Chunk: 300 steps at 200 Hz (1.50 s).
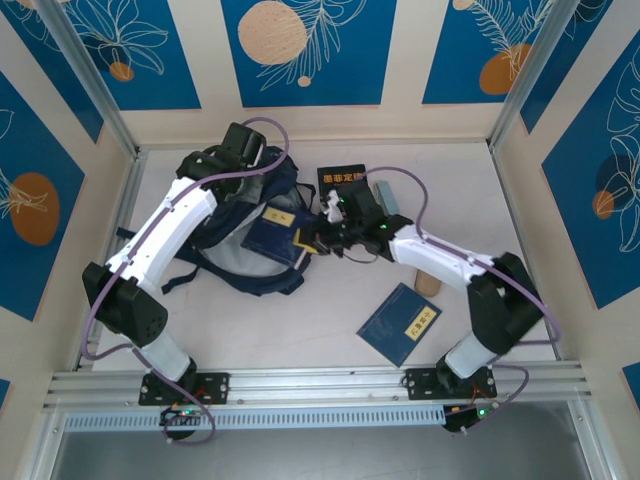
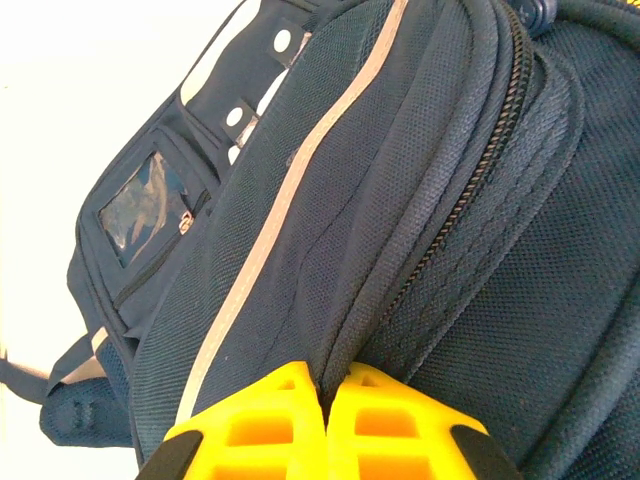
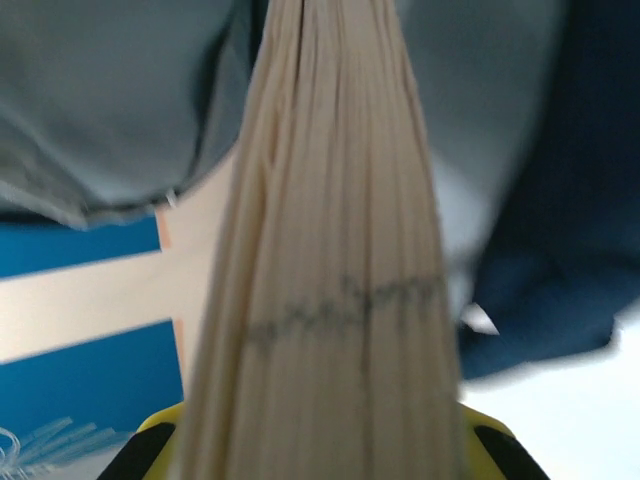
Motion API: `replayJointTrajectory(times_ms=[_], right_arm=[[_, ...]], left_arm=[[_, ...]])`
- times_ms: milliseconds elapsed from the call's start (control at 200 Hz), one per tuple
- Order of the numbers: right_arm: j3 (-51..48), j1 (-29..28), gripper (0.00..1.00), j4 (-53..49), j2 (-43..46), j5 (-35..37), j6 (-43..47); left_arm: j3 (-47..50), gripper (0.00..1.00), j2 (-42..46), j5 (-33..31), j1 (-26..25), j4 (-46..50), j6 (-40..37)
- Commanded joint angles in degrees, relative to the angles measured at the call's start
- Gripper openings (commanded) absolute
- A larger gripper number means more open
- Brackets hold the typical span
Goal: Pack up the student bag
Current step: Place the book in the student bag, then close the student bag at the middle-left of the table.
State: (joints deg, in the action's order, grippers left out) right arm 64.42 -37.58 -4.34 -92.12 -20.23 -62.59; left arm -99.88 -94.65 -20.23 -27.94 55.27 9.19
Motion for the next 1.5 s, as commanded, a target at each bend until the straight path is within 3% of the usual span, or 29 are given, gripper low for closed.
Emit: replayJointTrajectory(times_ms=[0, 500, 585, 650, 775, 910, 1050, 1165, 1315, 1380, 1495], right_arm=[[7.08, -0.78, 0.03, 8.48, -5.88, 5.46, -6.74], [36.35, -5.67, 0.06, 12.35, -38.77, 22.58, -15.51], [39.12, -5.88, 0.13, 14.04, -42.48, 22.07, -15.68], [38.69, -5.75, 0.25, 17.06, -43.47, 21.06, -16.43], [36.25, -5.38, 0.52, 18.39, -41.33, 18.51, -15.84], [30.9, -4.7, 0.6, 17.14, -35.53, 14.88, -16.72], [25.55, -4.52, 0.59, 12.34, -29.4, 10.11, -22.39], [21.43, -5.19, 0.56, 11.25, -24.28, 7.95, -21.68], [11.53, -4.78, 0.45, 13.9, -16.25, 5.73, -20.36], [7.76, -4.8, 0.43, 12.41, -11.35, 7.18, -16.19], [3.41, -5.39, 0.43, 1.65, -2.41, 16.23, -4.99]], left_arm=[[-4.0, 0.0, 2.85, 0.23, -0.27, -5.44, 3.59], [-4.71, 0.0, 3.0, 2.52, 0.25, -5.98, 6.68], [-4.67, 0.0, 3.08, 3.34, 0.57, -5.74, 6.8], [-4.48, 0.0, 3.28, 3.16, 0.89, -5.57, 7.02], [-3.85, 0.0, 3.39, 3.44, 1.78, -5.0, 7.24], [-2.65, 0.0, 3.55, 3.99, 2.69, -5.16, 7.51], [-1.06, 0.0, 3.92, 3.71, 3.89, -5.5, 7.61], [0.47, 0.0, 4.13, 3.79, 4.97, -5.62, 7.44], [3.64, 0.0, 4.96, 0.92, 5.69, -4.55, 5.91], [6.03, 0.0, 5.96, -2.35, 5.7, -2.83, 4.99], [13.23, 0.0, 9.18, -6.35, 6.38, -2.8, 3.82]])
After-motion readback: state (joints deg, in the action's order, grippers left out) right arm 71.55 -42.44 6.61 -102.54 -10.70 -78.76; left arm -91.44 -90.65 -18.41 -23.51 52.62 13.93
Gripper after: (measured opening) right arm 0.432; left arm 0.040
